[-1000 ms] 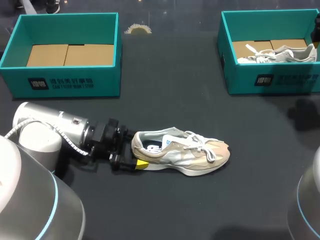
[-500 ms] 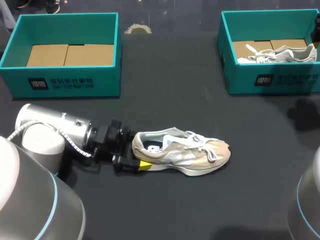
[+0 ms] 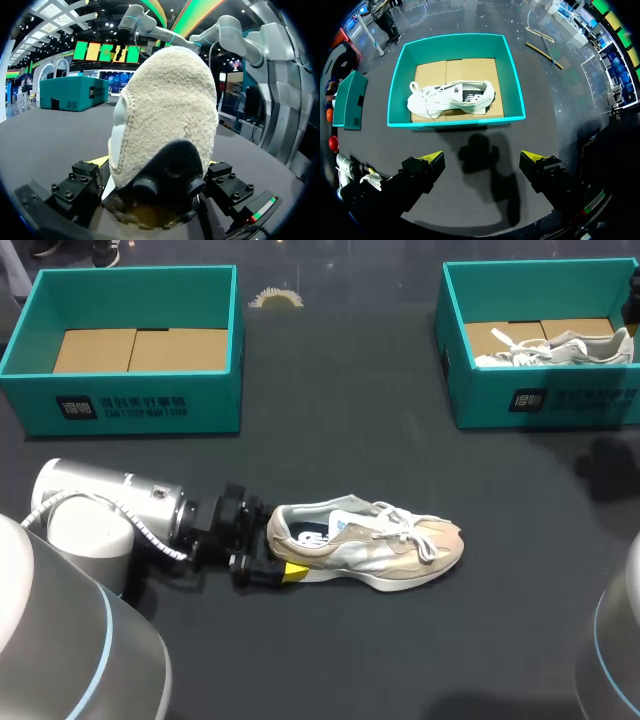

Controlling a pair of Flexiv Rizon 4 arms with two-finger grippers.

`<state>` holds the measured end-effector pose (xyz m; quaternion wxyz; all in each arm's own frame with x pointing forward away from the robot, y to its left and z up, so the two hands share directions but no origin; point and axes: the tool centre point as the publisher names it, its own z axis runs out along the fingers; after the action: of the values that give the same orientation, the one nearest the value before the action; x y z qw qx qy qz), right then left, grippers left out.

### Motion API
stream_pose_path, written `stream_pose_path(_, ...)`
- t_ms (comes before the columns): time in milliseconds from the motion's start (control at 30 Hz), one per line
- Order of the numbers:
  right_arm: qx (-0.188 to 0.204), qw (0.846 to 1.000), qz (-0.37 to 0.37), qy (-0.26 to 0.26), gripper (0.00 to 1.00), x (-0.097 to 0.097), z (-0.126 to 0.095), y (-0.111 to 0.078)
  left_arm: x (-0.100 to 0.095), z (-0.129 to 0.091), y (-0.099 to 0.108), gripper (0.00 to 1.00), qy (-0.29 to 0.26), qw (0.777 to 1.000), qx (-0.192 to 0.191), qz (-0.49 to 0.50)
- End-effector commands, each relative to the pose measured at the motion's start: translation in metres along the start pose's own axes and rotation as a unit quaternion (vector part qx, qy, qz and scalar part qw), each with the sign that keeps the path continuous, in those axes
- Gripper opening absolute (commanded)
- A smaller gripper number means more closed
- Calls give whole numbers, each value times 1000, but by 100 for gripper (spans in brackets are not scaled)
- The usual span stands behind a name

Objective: Take the shoe out of the shoebox, open the shoe tongue, remove and reinsert the insole, then place the shoe into the shoebox

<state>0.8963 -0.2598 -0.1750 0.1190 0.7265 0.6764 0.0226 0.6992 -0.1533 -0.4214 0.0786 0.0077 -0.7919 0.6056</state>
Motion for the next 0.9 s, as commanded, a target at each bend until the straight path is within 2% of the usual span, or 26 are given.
stream_pose_path(33, 1, 1000, 1, -1, 100, 1, 0, 1, 1, 3, 3, 0, -3, 1000, 1, 1)
stream_pose_path(333, 1, 1000, 1, -1, 100, 1, 0, 1, 3, -4, 5, 0, -15, 1000, 2, 1)
stream_pose_path(900, 1, 1000, 1, -1, 100, 1, 0, 1, 4, -5, 6, 0, -11, 1000, 7, -5)
